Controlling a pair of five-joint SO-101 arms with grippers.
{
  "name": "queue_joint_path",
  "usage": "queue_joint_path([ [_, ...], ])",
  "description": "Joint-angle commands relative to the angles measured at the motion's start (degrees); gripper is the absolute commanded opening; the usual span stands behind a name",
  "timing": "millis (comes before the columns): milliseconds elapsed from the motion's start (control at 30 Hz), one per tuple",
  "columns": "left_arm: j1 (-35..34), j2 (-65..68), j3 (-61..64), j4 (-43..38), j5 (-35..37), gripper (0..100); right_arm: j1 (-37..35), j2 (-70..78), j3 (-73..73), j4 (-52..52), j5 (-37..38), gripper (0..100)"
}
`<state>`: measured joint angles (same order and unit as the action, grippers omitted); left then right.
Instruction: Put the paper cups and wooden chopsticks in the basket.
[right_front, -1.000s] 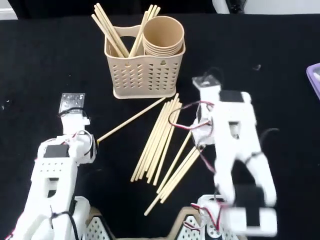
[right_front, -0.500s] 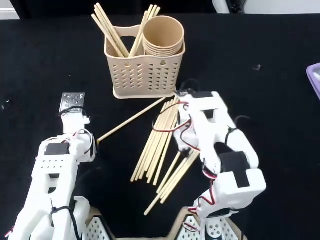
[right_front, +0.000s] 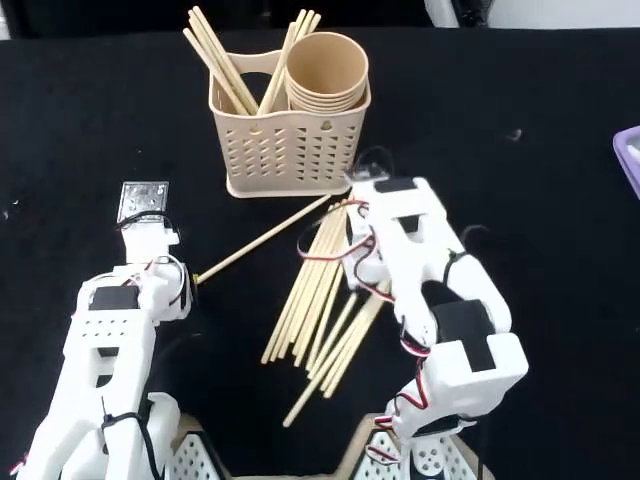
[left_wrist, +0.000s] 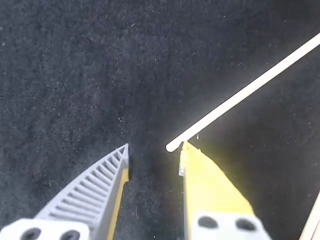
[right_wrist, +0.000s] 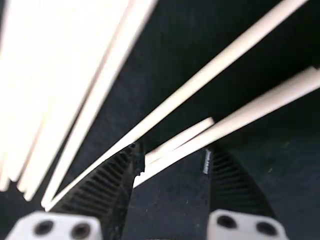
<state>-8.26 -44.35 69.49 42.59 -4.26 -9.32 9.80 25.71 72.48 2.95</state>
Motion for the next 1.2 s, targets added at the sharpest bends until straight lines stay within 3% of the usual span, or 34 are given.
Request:
queue_joint_path([
  [0,-0.31,0.09,-1.71,-0.97,0.09,17,-1.14,-0.13,-4.70,-0.97,0.44,19.7],
  [200,-0.40,0.09,-1.63,-0.97,0.09,17,-0.18,-1.63,-6.02,2.73,2.20,19.4],
  [467,-0.31,0.09,-1.63,-0.97,0.09,17,6.95,-5.67,-4.53,7.03,2.55,19.4],
  [733,-0.04,0.09,-1.63,-0.97,0.09,17,3.43,-5.58,0.66,-0.70,2.02,19.4],
  [1167,-0.40,0.09,-1.63,-0.97,0.09,17,2.55,-2.24,0.75,-3.16,-1.14,19.4],
])
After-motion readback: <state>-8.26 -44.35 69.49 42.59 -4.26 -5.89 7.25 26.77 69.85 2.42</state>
